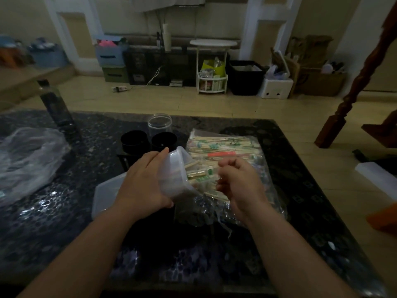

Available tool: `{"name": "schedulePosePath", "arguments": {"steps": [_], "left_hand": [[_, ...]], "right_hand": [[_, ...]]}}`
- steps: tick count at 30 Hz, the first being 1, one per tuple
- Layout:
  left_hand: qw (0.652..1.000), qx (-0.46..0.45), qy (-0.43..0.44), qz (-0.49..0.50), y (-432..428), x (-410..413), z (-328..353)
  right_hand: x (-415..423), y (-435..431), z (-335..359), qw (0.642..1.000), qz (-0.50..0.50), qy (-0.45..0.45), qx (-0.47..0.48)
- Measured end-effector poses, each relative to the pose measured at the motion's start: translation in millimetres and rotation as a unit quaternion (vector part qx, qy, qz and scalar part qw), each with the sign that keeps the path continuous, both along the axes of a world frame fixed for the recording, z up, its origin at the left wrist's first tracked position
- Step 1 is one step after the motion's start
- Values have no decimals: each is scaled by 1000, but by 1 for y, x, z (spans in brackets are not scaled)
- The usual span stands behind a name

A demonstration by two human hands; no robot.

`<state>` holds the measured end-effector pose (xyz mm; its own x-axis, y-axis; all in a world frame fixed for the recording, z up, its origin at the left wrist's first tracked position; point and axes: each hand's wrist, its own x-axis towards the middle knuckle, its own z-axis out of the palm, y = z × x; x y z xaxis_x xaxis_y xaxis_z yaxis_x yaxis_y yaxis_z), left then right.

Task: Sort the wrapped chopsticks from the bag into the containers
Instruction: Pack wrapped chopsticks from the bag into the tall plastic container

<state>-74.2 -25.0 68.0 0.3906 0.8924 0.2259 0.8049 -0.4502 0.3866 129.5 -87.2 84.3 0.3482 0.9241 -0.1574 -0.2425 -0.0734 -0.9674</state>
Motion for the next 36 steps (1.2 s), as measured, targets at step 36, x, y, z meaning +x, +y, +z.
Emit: {"name": "schedulePosePath", "arguments": {"steps": [36], "left_hand": [[998,-10,-42,37,-1,0,8]], "right_hand": [[19,-5,-29,683,190,-650,-274]]}}
